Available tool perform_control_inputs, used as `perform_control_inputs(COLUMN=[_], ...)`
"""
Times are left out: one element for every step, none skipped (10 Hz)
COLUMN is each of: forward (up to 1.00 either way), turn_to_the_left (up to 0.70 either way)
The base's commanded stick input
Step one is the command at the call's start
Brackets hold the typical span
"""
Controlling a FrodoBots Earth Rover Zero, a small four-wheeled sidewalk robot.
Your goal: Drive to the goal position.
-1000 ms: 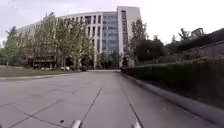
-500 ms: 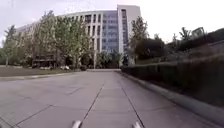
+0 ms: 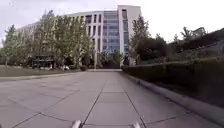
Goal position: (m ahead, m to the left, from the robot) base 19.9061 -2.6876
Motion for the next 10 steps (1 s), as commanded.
perform_control_inputs(forward=[0.70,0.70,0.70,0.70,0.70,0.70,0.70,0.70,0.70,0.70], turn_to_the_left=[0.00,0.00,0.00,0.00,0.00,0.00,0.00,0.00,0.00,0.00])
